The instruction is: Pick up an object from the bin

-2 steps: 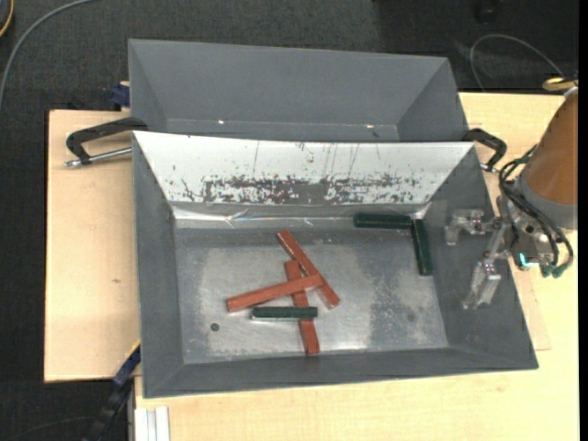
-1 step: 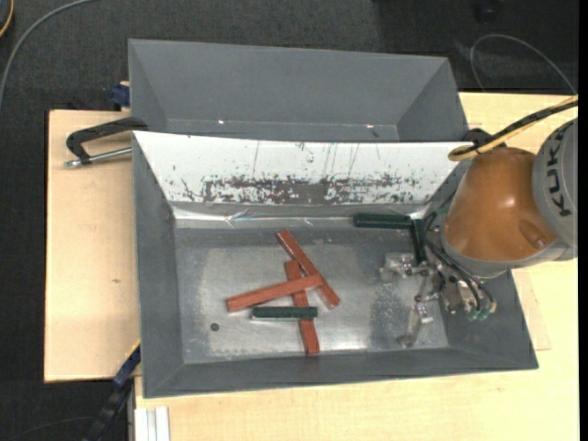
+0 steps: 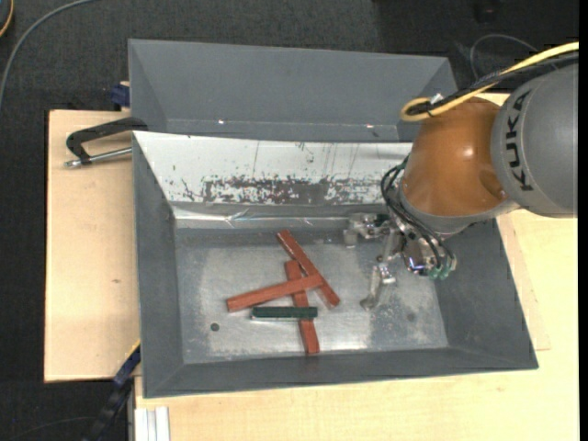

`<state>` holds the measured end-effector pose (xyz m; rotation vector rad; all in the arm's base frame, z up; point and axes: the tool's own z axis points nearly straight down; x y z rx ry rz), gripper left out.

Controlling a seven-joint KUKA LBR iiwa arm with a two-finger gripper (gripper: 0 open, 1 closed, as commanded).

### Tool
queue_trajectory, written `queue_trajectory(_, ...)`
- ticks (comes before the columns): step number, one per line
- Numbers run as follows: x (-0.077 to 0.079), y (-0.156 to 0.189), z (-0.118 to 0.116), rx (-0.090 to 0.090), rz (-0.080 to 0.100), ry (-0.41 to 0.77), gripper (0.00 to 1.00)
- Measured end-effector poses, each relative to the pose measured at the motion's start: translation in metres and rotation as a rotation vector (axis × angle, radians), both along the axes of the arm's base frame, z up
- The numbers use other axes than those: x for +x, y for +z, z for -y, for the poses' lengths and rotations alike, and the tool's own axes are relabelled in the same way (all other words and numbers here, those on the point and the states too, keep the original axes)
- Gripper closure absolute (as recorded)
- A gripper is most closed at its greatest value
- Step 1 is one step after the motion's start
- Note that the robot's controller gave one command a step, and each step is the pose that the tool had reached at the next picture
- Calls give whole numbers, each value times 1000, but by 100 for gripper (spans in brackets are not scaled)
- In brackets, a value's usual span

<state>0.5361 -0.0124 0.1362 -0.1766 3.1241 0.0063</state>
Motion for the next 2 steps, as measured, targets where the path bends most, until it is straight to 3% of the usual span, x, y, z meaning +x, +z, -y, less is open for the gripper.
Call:
queue_trajectory(1, -25, -37, 62, -6, -13, 228, 0)
queue_trajectory(2, -38, 4, -12, -2, -4, 237, 0)
